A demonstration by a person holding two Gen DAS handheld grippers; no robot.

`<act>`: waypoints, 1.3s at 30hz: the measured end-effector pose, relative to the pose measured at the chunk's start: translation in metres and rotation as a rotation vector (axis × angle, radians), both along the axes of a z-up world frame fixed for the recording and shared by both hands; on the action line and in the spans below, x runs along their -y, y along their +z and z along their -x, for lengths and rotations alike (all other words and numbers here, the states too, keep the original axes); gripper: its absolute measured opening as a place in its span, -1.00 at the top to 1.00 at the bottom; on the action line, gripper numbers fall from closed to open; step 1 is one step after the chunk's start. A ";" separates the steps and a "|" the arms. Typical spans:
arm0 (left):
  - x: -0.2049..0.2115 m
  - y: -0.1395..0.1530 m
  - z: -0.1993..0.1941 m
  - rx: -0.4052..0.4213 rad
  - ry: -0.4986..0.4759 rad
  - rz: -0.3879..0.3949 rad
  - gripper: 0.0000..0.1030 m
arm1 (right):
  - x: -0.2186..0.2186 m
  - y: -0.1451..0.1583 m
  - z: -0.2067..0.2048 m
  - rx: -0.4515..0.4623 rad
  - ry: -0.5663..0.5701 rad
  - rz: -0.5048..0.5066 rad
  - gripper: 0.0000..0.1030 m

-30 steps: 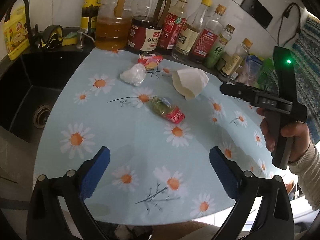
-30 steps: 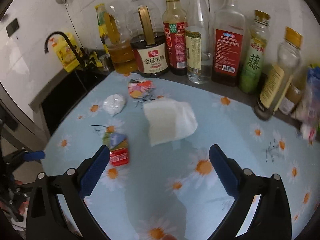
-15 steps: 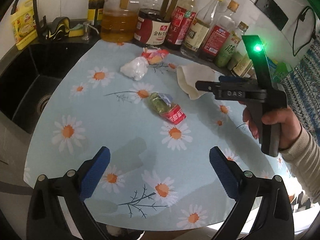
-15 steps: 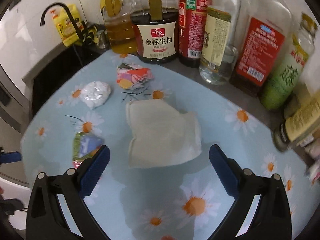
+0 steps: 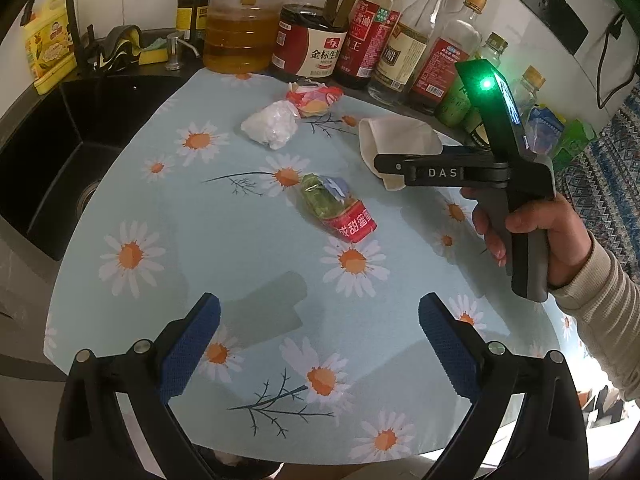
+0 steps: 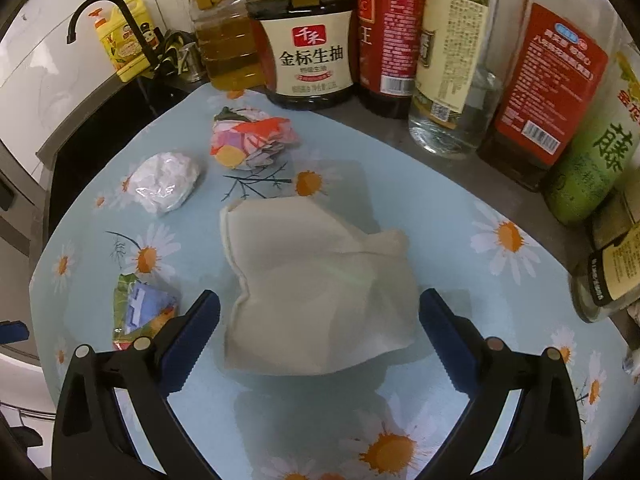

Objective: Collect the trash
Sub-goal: 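Close the right tool on the white paper napkin while the left tool nears the snack wrapper, then close the left tool on the green-and-red snack wrapper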

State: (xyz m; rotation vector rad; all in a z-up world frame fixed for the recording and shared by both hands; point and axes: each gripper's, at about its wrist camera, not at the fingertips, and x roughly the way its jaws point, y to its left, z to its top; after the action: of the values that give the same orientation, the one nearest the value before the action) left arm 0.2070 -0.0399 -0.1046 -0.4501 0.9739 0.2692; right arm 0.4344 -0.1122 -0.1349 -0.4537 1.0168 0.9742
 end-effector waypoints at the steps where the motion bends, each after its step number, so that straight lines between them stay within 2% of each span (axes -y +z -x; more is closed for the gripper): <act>1: 0.000 0.000 -0.001 0.002 -0.001 0.000 -0.87 | -0.002 0.000 0.001 0.006 0.001 0.003 -0.89; 2: 0.000 0.001 -0.002 0.003 0.000 -0.002 -0.87 | -0.002 0.000 0.001 0.011 0.007 0.006 -0.85; 4: 0.000 0.001 -0.004 0.004 0.002 -0.003 -0.87 | -0.004 0.000 0.001 0.000 0.019 0.009 -0.62; 5: 0.000 0.001 -0.004 0.004 0.004 -0.003 -0.87 | -0.005 0.000 0.001 0.007 0.021 0.022 -0.61; 12: 0.000 -0.005 -0.010 -0.005 0.014 0.014 -0.87 | -0.004 0.000 0.001 -0.015 0.031 0.008 -0.58; 17: 0.001 -0.005 -0.019 -0.009 -0.001 0.006 -0.87 | 0.005 0.010 0.003 -0.033 0.031 -0.027 -0.58; 26: -0.007 -0.018 -0.058 -0.052 -0.040 -0.002 -0.87 | 0.039 0.031 0.001 -0.064 -0.003 -0.088 -0.57; 34: -0.014 -0.033 -0.100 -0.094 -0.079 -0.009 -0.87 | 0.074 0.038 -0.003 -0.108 -0.063 -0.132 -0.57; 39: -0.015 -0.043 -0.118 -0.132 -0.078 -0.068 -0.83 | 0.093 0.042 -0.005 -0.142 -0.105 -0.157 -0.56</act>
State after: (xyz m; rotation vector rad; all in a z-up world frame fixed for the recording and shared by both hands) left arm 0.3249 -0.0247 -0.1480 -0.3343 1.1053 0.2637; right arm 0.4396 -0.2057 -0.0933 -0.2014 1.0712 0.9935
